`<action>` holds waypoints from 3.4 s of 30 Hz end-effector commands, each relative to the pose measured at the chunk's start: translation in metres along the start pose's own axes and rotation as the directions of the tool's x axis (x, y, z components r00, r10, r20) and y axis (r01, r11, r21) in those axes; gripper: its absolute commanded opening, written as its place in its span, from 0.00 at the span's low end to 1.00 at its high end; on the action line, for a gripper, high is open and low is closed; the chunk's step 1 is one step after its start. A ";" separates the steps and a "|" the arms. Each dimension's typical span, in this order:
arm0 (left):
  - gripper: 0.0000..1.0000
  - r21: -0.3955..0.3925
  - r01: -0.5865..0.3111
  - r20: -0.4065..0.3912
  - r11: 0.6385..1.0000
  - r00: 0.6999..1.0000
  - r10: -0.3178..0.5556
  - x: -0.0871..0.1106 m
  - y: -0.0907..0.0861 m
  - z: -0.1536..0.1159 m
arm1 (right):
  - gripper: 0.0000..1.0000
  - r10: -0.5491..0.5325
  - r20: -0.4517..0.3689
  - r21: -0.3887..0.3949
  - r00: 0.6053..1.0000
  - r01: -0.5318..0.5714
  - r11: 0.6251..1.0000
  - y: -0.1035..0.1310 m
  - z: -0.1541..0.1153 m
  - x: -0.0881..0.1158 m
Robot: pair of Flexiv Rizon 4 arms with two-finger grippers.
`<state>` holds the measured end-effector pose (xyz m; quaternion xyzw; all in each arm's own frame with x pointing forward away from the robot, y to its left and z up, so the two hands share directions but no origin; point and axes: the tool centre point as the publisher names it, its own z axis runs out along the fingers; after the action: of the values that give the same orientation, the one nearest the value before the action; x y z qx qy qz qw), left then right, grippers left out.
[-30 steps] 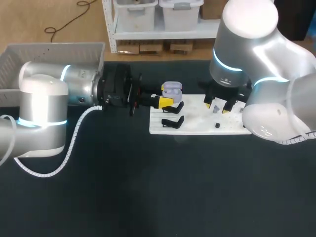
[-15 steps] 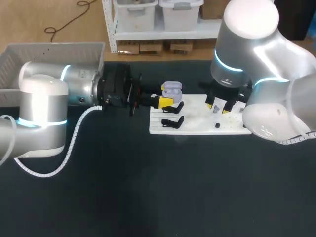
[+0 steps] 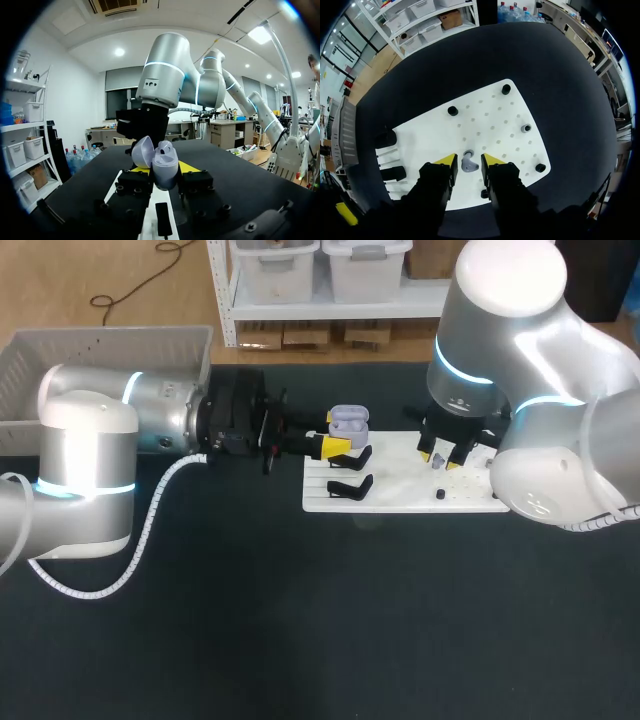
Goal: Pick up each earbud case from the left stands, insert the matching earbuds, close the lid, and place the case in the box.
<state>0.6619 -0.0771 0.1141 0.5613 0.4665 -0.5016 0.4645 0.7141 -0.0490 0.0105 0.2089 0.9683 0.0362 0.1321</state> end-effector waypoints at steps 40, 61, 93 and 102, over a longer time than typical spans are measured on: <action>0.00 -0.005 -0.002 0.000 1.000 1.000 0.002 0.000 -0.001 0.000 | 0.00 -0.154 -0.046 -0.139 0.987 0.146 0.979 0.004 -0.103 -0.004; 0.00 -0.005 -0.002 0.000 1.000 1.000 0.002 0.000 -0.001 0.000 | 0.00 -0.596 -0.191 -0.348 0.780 0.513 0.784 0.086 -0.221 0.039; 0.00 -0.005 -0.002 0.000 1.000 1.000 0.002 0.000 -0.001 0.000 | 0.00 -0.629 -0.189 -0.240 0.754 0.586 0.774 0.121 -0.186 0.084; 0.00 -0.005 -0.002 0.000 1.000 1.000 0.002 0.000 -0.001 0.000 | 0.00 -0.629 -0.189 -0.240 0.754 0.586 0.774 0.121 -0.186 0.084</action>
<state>0.6619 -0.0771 0.1141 0.5613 0.4665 -0.5016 0.4645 0.6396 0.0939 0.1842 -0.1373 0.9854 0.0983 0.0232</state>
